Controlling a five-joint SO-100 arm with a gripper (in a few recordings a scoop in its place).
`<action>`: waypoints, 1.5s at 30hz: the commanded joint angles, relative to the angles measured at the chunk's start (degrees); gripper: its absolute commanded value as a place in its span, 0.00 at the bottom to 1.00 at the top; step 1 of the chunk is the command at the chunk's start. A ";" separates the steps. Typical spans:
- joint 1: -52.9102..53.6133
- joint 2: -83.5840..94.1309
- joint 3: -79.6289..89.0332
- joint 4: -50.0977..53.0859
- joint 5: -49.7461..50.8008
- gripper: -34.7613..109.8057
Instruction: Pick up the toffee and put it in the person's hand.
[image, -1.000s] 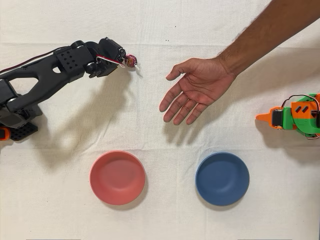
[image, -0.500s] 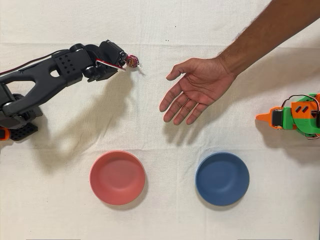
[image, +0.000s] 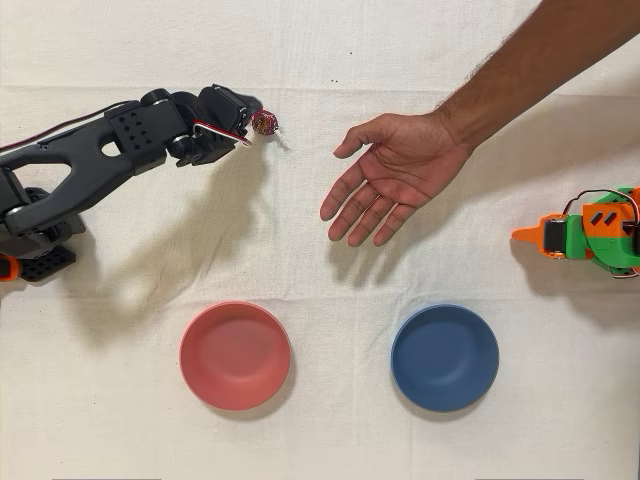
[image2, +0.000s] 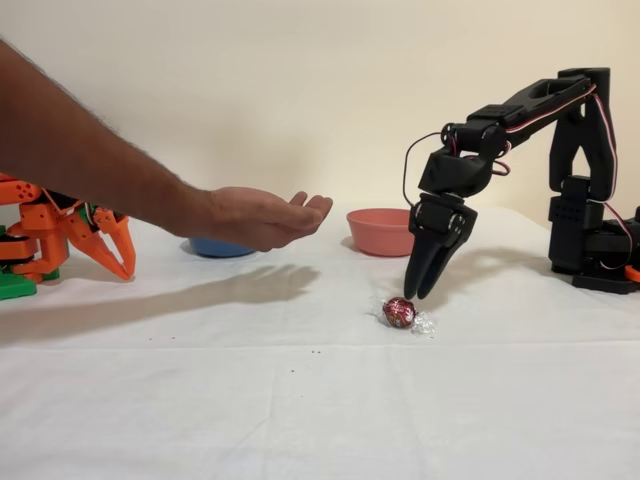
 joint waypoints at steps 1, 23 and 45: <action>0.00 0.62 -5.10 0.79 -0.70 0.40; 1.58 -6.59 -10.28 0.26 -3.43 0.41; 1.76 -7.65 -10.46 -0.09 -4.13 0.40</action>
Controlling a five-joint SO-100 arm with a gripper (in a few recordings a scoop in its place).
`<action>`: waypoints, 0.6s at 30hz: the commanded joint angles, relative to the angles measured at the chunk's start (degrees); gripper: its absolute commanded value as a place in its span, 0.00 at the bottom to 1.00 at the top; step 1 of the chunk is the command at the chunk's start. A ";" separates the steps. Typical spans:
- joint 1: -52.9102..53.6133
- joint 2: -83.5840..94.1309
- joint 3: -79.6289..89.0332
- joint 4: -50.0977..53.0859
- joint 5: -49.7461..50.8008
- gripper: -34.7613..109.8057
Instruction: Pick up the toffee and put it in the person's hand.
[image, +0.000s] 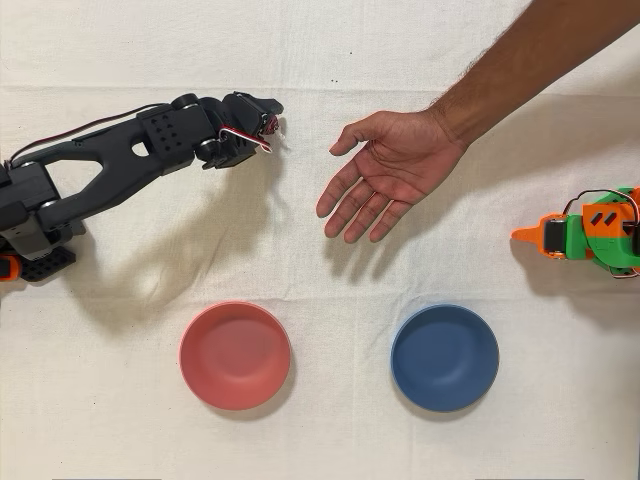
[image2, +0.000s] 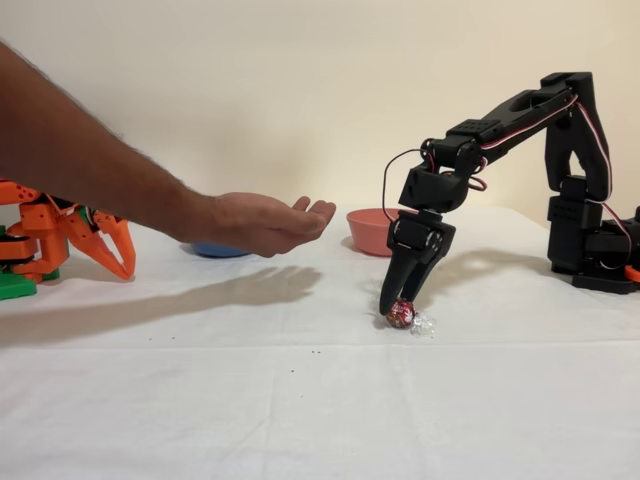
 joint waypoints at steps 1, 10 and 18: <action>-1.05 2.46 -2.02 -0.09 -0.97 0.39; -1.32 1.67 -3.08 -1.14 -4.66 0.29; -1.41 2.72 -2.99 -3.16 -4.22 0.26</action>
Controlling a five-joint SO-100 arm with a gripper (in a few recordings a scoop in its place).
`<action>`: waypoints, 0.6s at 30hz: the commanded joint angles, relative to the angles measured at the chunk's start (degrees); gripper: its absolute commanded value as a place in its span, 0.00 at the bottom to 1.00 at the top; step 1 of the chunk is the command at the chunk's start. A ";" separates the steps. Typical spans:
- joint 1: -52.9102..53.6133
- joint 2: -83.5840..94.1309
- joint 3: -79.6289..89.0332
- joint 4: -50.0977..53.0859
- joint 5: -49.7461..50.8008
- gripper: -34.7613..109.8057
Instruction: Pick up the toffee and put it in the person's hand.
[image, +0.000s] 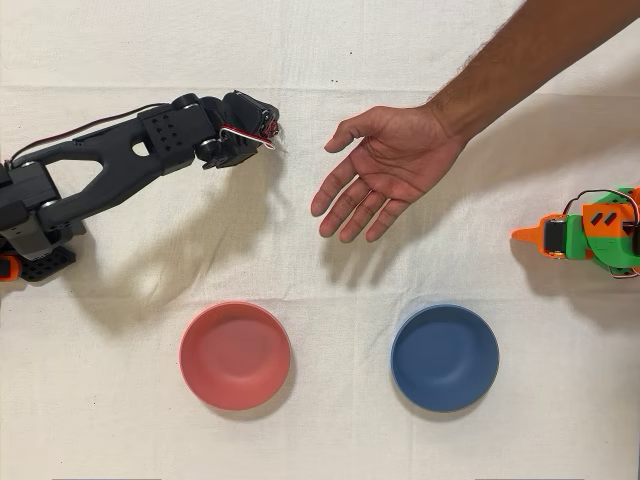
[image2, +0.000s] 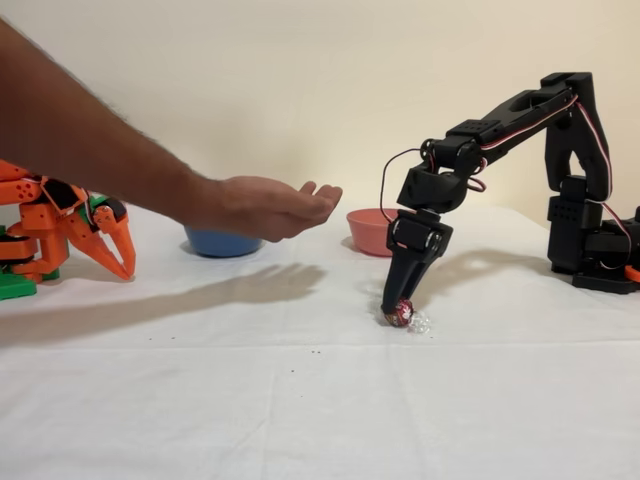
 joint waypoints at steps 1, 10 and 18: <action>-1.32 3.34 -2.99 -0.53 -0.18 0.26; -0.53 10.20 -3.16 -0.88 0.09 0.25; 2.20 18.90 -3.16 1.85 -0.18 0.25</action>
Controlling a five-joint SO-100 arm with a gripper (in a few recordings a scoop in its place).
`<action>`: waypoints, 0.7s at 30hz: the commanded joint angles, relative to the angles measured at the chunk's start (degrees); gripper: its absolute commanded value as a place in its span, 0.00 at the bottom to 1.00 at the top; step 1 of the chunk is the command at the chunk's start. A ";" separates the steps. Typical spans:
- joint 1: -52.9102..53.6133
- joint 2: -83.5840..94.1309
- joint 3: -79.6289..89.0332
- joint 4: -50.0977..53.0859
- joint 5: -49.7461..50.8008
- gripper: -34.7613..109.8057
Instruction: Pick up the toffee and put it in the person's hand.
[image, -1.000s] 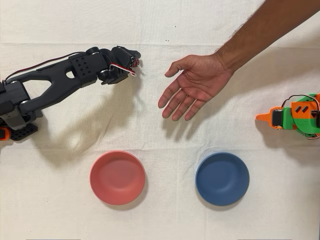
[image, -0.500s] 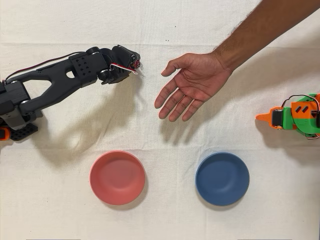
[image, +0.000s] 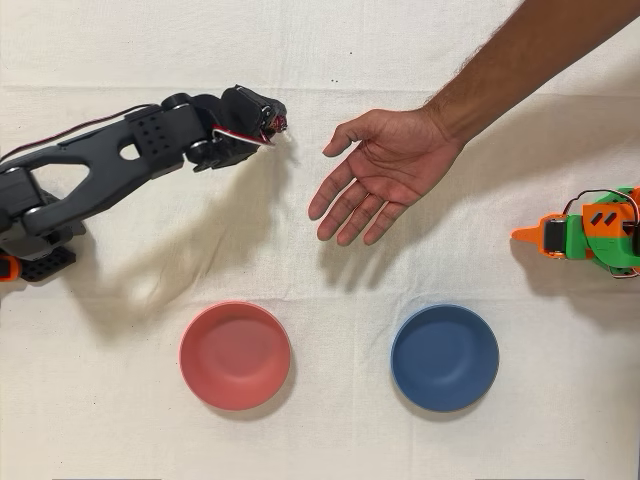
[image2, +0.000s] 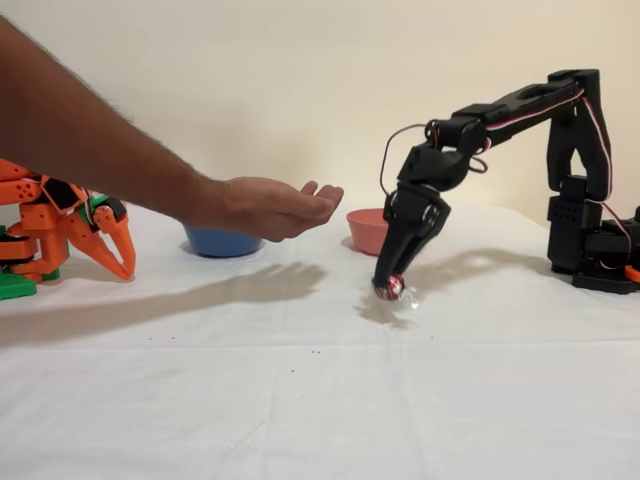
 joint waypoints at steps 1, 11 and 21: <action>1.23 11.69 -2.99 1.93 -0.79 0.25; 6.24 22.85 -1.67 7.65 -1.49 0.25; 11.25 22.85 -13.27 10.55 -3.69 0.24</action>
